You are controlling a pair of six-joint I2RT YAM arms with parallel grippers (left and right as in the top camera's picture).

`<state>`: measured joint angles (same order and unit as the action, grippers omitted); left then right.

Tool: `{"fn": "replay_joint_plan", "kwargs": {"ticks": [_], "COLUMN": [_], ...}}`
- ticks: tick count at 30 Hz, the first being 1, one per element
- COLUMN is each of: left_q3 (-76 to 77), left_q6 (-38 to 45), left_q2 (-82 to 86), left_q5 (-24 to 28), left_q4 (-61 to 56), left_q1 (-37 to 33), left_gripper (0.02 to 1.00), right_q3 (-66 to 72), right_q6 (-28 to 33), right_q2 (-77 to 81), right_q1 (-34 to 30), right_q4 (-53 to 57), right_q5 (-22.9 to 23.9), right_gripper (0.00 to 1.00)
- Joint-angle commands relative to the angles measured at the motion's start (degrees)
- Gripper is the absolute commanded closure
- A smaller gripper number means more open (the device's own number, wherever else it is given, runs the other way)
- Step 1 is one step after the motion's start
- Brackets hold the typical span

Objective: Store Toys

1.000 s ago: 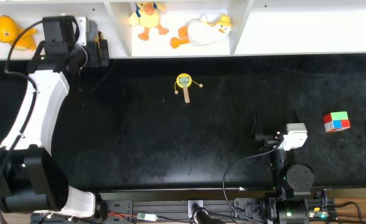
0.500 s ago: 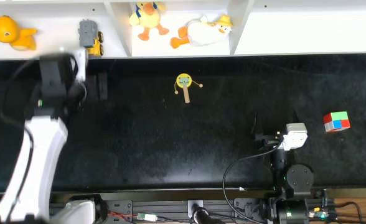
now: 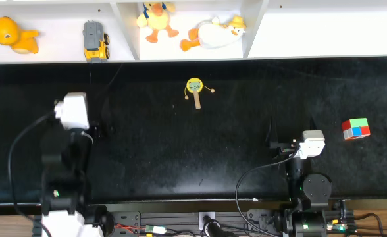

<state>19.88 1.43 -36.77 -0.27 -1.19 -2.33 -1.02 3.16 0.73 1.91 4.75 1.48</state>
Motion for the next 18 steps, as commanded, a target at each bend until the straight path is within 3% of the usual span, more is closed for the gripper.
{"fn": "replay_joint_plan", "kwargs": {"ticks": [1, 7, 10, 18], "left_q3": [-8.02, -18.62, -19.45, -19.43], "left_q6": [0.04, 0.04, 0.04, 4.15], "left_q2": [10.16, 29.57, 36.04, 36.63], "left_q5": [-0.04, -0.04, 0.15, 0.15], "left_q4": [-7.04, -7.10, 0.61, 6.25], "left_q1": [0.11, 0.11, 0.11, 0.11], "left_gripper": [0.023, 0.020, 0.020, 0.020], "right_q3": [0.72, 0.72, 0.72, 0.72], "right_q6": [-0.42, -0.39, -0.42, -0.42], "right_q2": [-0.46, -0.46, -0.46, -0.46], "right_q1": [-0.07, -0.07, -0.07, -0.07], "right_q4": [-0.26, -0.28, -0.28, -0.28], "right_q5": [-0.35, -0.35, -0.35, -0.35], "right_gripper": [0.005, 0.007, 0.007, 0.005]}}
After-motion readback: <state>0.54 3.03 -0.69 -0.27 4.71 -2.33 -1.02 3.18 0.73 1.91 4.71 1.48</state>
